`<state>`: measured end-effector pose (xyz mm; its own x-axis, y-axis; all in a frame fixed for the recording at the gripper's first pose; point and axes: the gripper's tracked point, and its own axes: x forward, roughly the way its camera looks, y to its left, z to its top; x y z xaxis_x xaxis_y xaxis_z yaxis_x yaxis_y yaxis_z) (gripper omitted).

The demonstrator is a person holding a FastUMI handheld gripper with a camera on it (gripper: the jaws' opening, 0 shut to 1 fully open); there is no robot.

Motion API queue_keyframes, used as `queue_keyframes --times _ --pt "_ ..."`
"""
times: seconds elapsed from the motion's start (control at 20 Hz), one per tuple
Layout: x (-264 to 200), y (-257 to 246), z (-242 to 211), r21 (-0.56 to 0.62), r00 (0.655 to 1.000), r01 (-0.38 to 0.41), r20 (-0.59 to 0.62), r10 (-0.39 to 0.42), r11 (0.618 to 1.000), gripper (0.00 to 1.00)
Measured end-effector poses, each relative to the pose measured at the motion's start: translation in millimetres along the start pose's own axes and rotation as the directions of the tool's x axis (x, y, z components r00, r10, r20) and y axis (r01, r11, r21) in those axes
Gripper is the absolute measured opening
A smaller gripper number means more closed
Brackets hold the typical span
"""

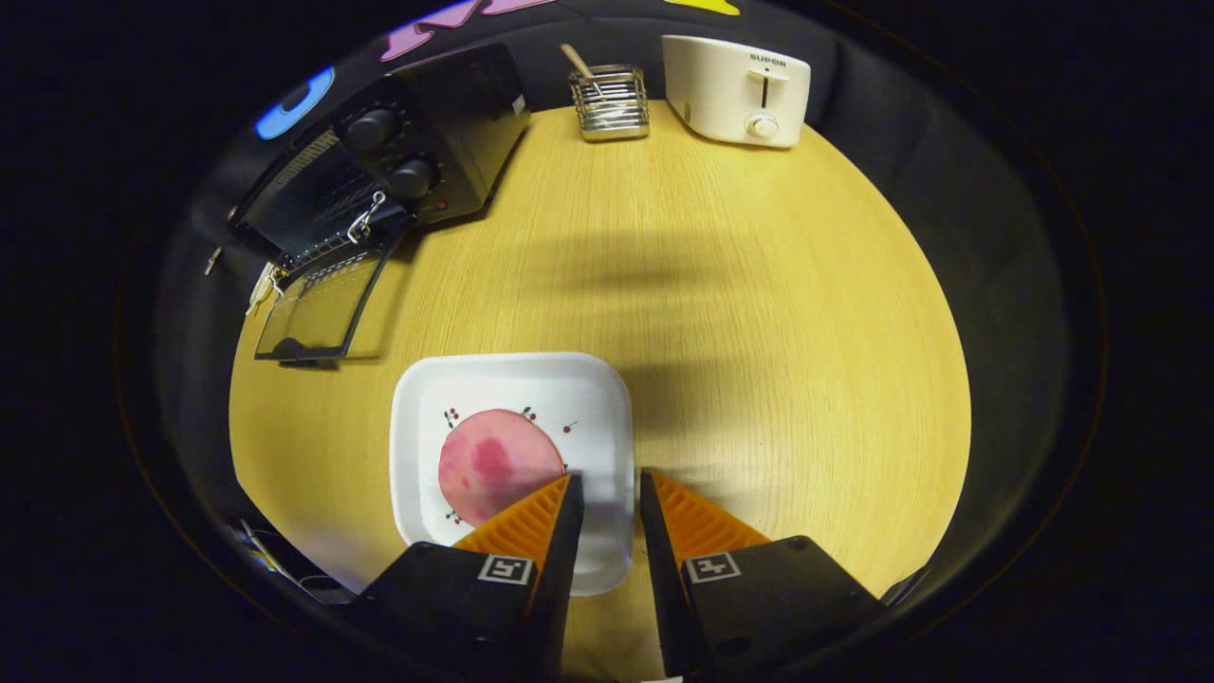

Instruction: Open the toaster oven, put the food inside, and close the toaster oven door.

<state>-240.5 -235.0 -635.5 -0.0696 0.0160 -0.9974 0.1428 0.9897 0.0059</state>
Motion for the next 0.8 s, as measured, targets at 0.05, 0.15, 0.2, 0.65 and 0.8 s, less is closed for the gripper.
queue_keyframes --times 0.05,0.15,0.2,0.65,0.8 --pt "0 -1 0 0.001 1.0 -0.005 -0.021 0.005 1.0 0.42" --pt "0 -1 1 0.006 0.998 -0.02 -0.065 0.02 1.0 0.4" --pt "1 0 1 0.012 0.995 -0.026 -0.093 0.027 1.0 0.4" --pt "5 -4 5 0.024 0.972 -0.092 -0.213 0.095 0.995 0.12" --pt "5 -1 3 0.167 0.939 -0.183 -0.263 0.222 0.969 0.05"
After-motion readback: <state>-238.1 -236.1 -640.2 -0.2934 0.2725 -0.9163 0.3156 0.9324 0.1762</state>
